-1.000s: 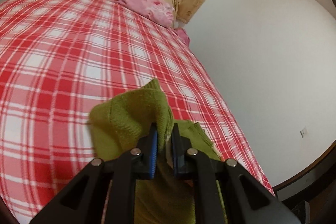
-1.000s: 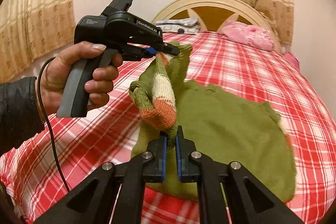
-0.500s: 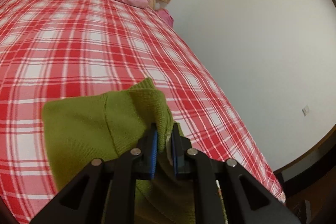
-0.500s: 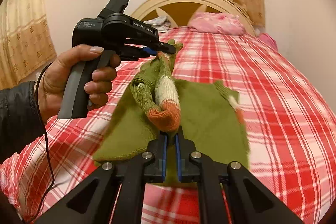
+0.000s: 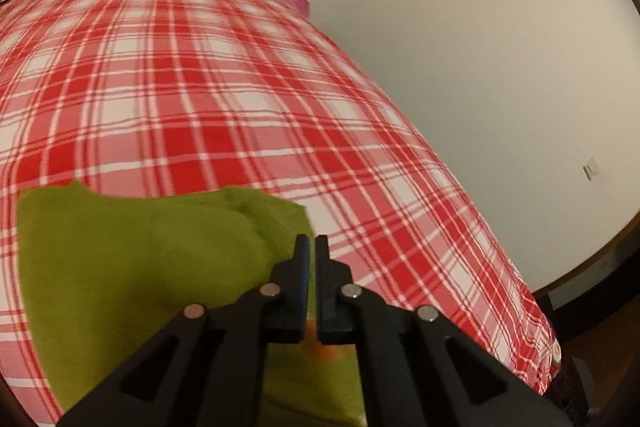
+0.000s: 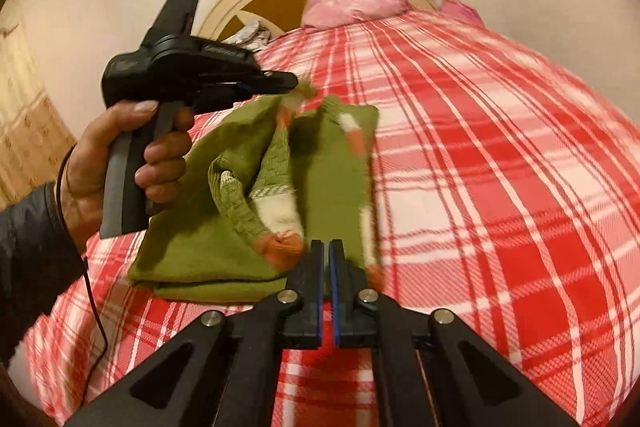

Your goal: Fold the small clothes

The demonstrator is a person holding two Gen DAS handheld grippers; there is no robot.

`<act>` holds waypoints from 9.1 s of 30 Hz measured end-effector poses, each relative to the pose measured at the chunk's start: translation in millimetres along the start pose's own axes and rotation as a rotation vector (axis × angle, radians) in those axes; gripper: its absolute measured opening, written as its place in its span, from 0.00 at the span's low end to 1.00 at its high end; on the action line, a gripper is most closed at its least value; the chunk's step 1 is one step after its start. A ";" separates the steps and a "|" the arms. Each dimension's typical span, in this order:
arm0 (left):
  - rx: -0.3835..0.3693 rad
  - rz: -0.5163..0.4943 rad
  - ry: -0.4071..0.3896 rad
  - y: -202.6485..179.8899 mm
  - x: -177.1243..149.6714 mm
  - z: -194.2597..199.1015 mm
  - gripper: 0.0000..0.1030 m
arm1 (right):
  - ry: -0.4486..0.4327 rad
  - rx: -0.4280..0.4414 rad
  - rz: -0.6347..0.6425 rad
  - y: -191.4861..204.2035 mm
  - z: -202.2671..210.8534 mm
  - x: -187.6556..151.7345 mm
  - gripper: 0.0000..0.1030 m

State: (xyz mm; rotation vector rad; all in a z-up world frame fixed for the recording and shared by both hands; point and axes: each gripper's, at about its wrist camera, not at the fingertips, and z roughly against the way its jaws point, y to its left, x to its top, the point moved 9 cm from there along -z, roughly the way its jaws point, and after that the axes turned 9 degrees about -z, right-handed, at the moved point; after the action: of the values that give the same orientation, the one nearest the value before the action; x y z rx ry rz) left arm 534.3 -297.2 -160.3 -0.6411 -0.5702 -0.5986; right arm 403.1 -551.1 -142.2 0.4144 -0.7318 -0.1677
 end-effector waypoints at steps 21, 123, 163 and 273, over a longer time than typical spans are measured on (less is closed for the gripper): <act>0.323 -0.074 -0.166 57.3 -95.6 133.8 0.70 | 0.011 0.112 0.092 57.4 -14.9 28.0 0.99; 0.244 -0.073 0.011 36.4 -172.5 77.2 1.00 | 0.090 -0.077 0.043 7.6 -98.7 123.6 0.51; 0.294 -0.089 0.076 40.3 -167.3 57.3 1.00 | 0.289 0.266 -0.106 -5.7 -156.0 92.5 0.75; 0.691 0.281 -0.158 128.2 -421.6 413.1 0.25 | 0.576 0.701 0.301 488.3 -124.1 -203.8 0.26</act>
State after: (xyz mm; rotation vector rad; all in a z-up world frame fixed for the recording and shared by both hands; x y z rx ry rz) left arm 206.4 207.9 -206.5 -0.1055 -0.7673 -0.0635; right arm 340.0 -11.3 -143.3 0.9616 -0.2514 0.4949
